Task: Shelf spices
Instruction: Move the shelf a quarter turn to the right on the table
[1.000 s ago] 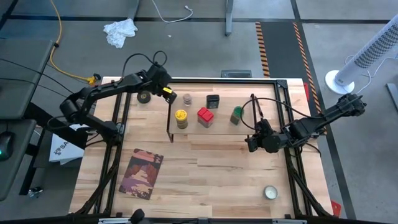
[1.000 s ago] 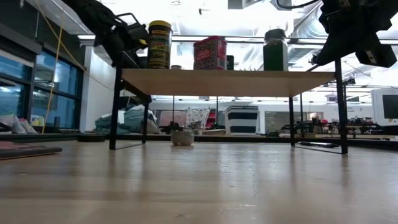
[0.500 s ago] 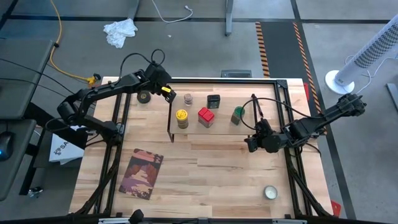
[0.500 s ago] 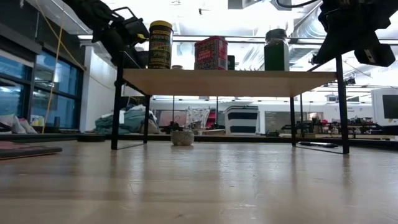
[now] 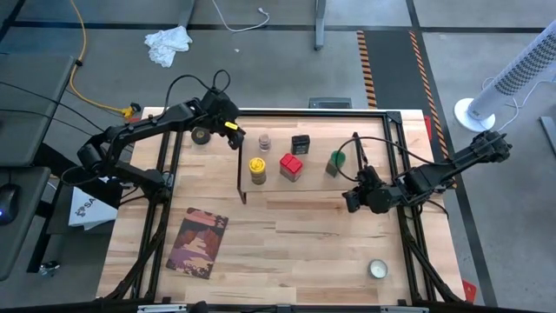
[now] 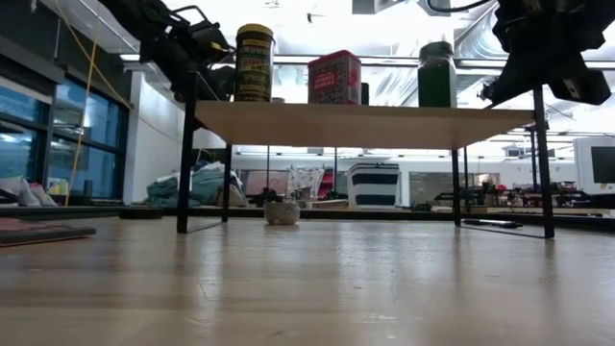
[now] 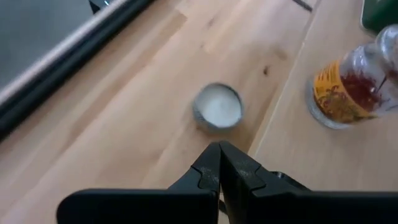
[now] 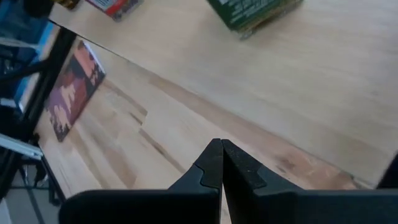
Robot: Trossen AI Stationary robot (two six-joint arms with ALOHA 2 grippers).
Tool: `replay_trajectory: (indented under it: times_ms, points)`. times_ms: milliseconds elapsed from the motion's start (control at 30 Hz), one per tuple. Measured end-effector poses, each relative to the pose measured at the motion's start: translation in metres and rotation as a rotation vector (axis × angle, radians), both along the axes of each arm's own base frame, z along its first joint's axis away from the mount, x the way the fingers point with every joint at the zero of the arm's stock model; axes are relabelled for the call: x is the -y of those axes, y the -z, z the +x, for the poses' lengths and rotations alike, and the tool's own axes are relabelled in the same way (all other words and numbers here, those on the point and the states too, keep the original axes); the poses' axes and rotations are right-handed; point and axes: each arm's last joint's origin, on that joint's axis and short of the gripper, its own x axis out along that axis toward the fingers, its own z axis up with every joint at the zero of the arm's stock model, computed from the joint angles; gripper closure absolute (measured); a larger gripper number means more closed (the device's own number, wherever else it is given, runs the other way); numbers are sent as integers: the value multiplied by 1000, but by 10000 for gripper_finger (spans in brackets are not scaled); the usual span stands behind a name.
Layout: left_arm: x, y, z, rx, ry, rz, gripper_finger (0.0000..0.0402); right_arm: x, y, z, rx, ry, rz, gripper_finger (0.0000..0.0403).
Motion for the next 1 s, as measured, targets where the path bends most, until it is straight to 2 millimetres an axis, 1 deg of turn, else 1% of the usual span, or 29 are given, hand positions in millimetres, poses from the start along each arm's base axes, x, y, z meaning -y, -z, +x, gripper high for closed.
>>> replay_trajectory:
  times_ms: [200,333,400,467,533,600,667,800,1000]
  points:
    - [13,7,-2,-92,36,-77,401,-4,1,-1,-57,-133,73,403]
    - [19,8,-1,-117,59,-86,401,-8,1,-6,-115,-193,106,403]
    - [21,8,0,-118,69,-86,401,-8,-3,-13,-178,-162,102,403]
    - [21,8,1,-117,74,-85,401,-7,-10,-22,-240,-92,59,403]
    - [22,8,1,-117,79,-83,401,-6,-23,-28,-224,-35,6,403]
    - [22,8,2,-117,80,-83,401,-5,-36,-33,-196,-25,-23,403]
    - [22,8,2,-117,84,-79,401,-4,-43,-36,-214,-29,-31,403]
    - [22,7,2,-110,90,-67,401,-3,-45,-40,-237,-26,-42,403]
    - [23,7,3,-111,84,-73,401,-2,-34,-41,-255,18,-62,403]
